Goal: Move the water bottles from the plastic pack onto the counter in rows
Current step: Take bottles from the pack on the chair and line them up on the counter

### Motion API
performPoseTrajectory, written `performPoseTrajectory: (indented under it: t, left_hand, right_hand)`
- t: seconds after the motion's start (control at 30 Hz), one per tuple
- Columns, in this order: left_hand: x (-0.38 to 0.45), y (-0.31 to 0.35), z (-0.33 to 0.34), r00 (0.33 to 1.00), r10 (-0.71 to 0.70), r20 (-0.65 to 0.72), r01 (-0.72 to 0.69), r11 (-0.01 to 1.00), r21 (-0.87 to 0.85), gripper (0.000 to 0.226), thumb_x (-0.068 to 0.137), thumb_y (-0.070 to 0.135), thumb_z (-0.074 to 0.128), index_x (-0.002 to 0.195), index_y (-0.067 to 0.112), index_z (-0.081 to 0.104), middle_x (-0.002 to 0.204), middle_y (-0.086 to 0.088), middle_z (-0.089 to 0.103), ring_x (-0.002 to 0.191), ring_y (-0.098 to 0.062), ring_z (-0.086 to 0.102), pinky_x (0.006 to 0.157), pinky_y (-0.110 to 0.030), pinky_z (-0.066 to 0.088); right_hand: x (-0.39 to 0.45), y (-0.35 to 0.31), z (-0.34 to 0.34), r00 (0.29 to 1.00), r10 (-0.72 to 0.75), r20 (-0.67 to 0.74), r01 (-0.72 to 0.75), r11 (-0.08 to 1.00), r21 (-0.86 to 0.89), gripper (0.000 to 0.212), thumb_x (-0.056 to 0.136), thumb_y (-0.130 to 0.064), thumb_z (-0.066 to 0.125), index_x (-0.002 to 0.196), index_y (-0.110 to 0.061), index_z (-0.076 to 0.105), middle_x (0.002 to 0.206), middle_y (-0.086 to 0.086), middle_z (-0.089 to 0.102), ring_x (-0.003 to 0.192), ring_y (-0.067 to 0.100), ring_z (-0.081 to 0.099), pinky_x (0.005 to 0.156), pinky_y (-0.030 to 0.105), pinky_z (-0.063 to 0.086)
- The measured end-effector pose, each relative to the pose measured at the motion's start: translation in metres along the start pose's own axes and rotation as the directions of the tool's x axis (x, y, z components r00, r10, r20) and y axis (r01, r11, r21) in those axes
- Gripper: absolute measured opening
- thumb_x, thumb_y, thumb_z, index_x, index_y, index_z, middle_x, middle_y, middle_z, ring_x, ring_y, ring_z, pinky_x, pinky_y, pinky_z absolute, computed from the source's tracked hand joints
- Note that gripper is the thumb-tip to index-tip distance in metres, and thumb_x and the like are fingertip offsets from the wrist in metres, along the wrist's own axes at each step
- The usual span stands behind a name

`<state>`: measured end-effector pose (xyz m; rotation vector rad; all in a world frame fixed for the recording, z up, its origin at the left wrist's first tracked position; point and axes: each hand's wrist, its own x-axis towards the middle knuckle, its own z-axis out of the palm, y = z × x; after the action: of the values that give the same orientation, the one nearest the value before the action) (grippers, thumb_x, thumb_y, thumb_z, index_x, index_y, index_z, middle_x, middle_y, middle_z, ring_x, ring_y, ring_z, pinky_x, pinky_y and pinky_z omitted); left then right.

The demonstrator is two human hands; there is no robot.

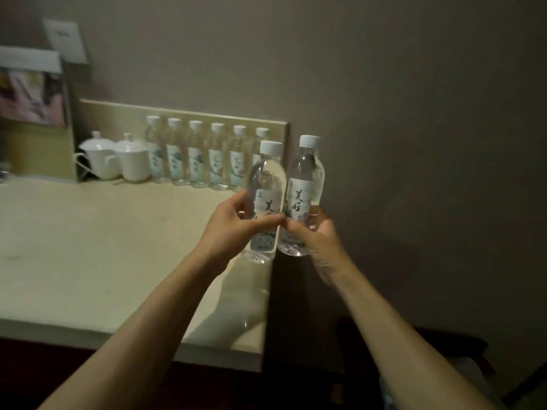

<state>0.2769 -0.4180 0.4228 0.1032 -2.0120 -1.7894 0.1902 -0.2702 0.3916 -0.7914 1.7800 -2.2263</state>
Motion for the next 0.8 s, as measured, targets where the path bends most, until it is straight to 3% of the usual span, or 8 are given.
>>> performPoseTrajectory:
  t: [0.1, 0.2, 0.3, 0.43, 0.53, 0.63, 0.8]
  left_hand:
    - [0.001, 0.003, -0.056, 0.999, 0.006, -0.033, -0.005, 0.999, 0.035, 0.039, 0.073, 0.014, 0.085, 0.11, 0.014, 0.072, 0.093, -0.004, 0.077, 0.082, -0.011, 0.075, 0.07, -0.023, 0.061]
    - [0.005, -0.001, -0.1, 0.998, 0.003, -0.068, 0.002, 0.997, 0.071, 0.041, 0.071, 0.017, 0.087, 0.109, 0.019, 0.071, 0.096, -0.003, 0.076, 0.087, -0.014, 0.074, 0.076, -0.029, 0.061]
    - [0.016, -0.011, -0.134, 0.996, -0.006, -0.093, 0.014, 0.997, 0.08, 0.05, 0.068, 0.02, 0.089, 0.113, 0.023, 0.066, 0.1, 0.002, 0.075, 0.089, -0.01, 0.073, 0.073, -0.025, 0.058]
    - [0.043, -0.026, -0.168, 0.98, -0.016, -0.199, 0.035, 0.995, 0.093, 0.063, 0.066, 0.022, 0.091, 0.117, 0.023, 0.053, 0.103, 0.007, 0.071, 0.084, 0.001, 0.072, 0.066, -0.017, 0.055]
    - [0.066, -0.035, -0.191, 0.977, -0.032, -0.212, 0.052, 0.995, 0.089, 0.057, 0.068, 0.023, 0.089, 0.111, 0.026, 0.052, 0.104, 0.005, 0.072, 0.085, 0.001, 0.072, 0.062, -0.015, 0.056]
    - [0.09, -0.042, -0.21, 0.973, -0.053, -0.226, 0.082, 0.989, 0.122, 0.061, 0.069, 0.02, 0.088, 0.119, 0.02, 0.053, 0.106, 0.003, 0.071, 0.094, -0.007, 0.07, 0.071, -0.021, 0.055]
    - [0.119, -0.054, -0.228, 0.957, -0.022, -0.288, 0.091, 0.969, 0.229, 0.054, 0.069, 0.021, 0.088, 0.112, 0.023, 0.055, 0.098, 0.009, 0.066, 0.085, -0.002, 0.066, 0.062, -0.015, 0.05]
  right_hand:
    - [0.01, 0.007, 0.055, 1.0, 0.007, -0.002, -0.007, 1.0, 0.005, 0.051, 0.07, -0.017, 0.077, 0.115, -0.011, 0.054, 0.092, 0.001, 0.075, 0.083, 0.015, 0.073, 0.066, 0.025, 0.057]
    - [0.022, 0.013, 0.096, 0.999, 0.046, 0.006, -0.045, 0.997, -0.061, 0.061, 0.068, -0.027, 0.078, 0.12, -0.012, 0.05, 0.106, 0.008, 0.069, 0.089, 0.013, 0.072, 0.07, 0.026, 0.058]
    - [0.041, 0.017, 0.125, 0.997, 0.069, 0.042, -0.062, 0.989, -0.135, 0.051, 0.068, -0.031, 0.079, 0.11, -0.024, 0.051, 0.101, 0.001, 0.066, 0.084, 0.006, 0.072, 0.066, 0.024, 0.057]
    - [0.075, 0.023, 0.154, 0.991, 0.113, 0.078, -0.094, 0.973, -0.21, 0.042, 0.072, -0.024, 0.082, 0.105, -0.031, 0.057, 0.098, 0.0, 0.07, 0.084, 0.013, 0.073, 0.068, 0.03, 0.059]
    - [0.105, 0.027, 0.169, 0.987, 0.122, 0.108, -0.087, 0.955, -0.282, 0.041, 0.073, -0.027, 0.083, 0.107, -0.029, 0.06, 0.097, -0.002, 0.071, 0.08, 0.005, 0.071, 0.062, 0.018, 0.055]
    - [0.131, 0.035, 0.182, 0.978, 0.163, 0.128, -0.112, 0.936, -0.333, 0.049, 0.072, -0.029, 0.083, 0.115, -0.024, 0.061, 0.097, -0.007, 0.07, 0.083, 0.003, 0.068, 0.061, 0.017, 0.047]
    - [0.164, 0.058, 0.202, 0.974, 0.196, 0.116, -0.15, 0.934, -0.325, 0.061, 0.071, -0.027, 0.085, 0.12, -0.024, 0.049, 0.098, -0.011, 0.066, 0.086, 0.002, 0.062, 0.063, 0.02, 0.044]
